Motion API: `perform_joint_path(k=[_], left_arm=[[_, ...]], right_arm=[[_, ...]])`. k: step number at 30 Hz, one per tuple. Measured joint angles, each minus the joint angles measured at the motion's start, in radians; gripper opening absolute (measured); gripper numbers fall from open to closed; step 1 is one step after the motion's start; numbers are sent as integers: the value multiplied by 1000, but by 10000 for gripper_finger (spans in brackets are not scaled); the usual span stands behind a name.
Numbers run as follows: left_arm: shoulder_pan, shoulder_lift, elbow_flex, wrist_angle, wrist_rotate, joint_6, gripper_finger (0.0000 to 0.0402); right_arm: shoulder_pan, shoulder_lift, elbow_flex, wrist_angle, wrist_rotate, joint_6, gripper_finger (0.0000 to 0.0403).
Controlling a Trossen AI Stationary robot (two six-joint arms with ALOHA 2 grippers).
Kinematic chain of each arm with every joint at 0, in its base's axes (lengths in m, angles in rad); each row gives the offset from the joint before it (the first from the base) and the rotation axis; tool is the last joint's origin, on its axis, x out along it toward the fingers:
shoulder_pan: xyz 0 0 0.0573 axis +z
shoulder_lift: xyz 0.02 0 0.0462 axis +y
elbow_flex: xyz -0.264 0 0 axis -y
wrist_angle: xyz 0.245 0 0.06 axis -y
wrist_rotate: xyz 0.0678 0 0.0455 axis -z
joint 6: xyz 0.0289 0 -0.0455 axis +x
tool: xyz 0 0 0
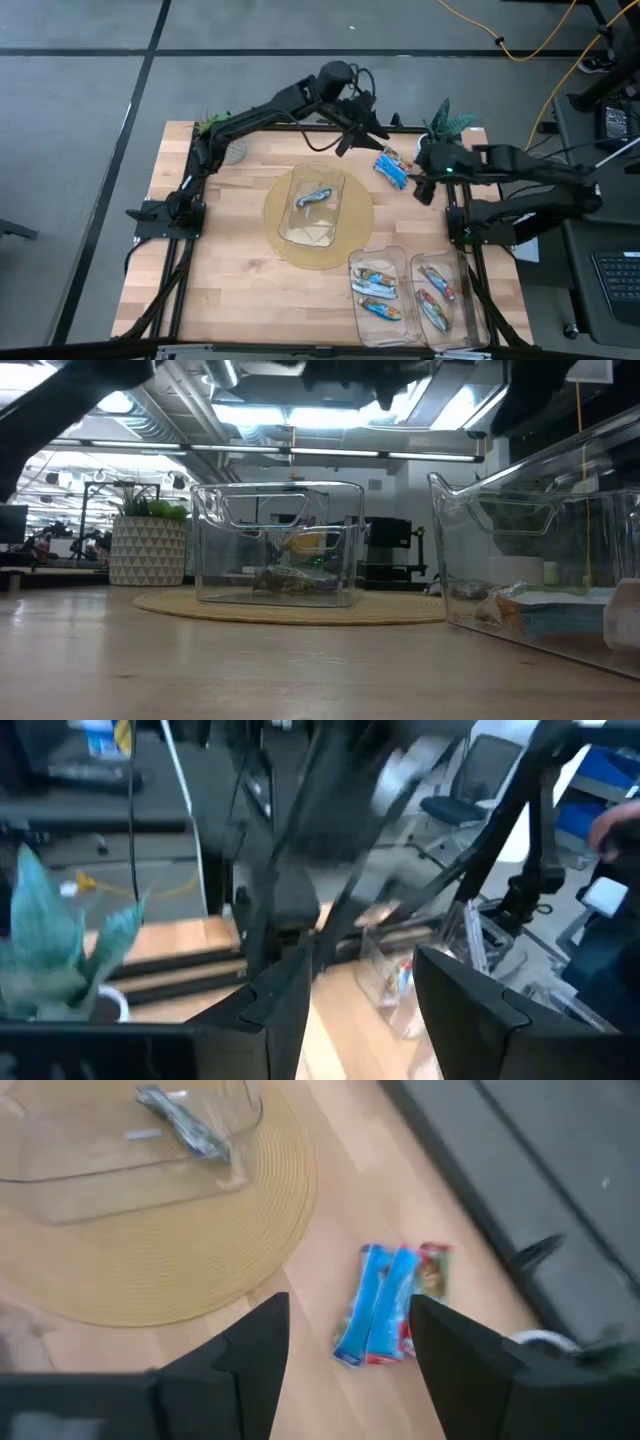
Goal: Pick and place Granola Bars by type
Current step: Put the blue granola bar pack into the top transparent bin
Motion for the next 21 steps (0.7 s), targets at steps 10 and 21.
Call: perform_joint_path(k=[10,21], left_arm=[[-17,-147,0,-17,-93,12,168],[-22,-210,0,-134,-104,65,168]], right_arm=[[-232,96,-304,399,-153,-8,211],[-276,443,-313,439,-89,179,318]])
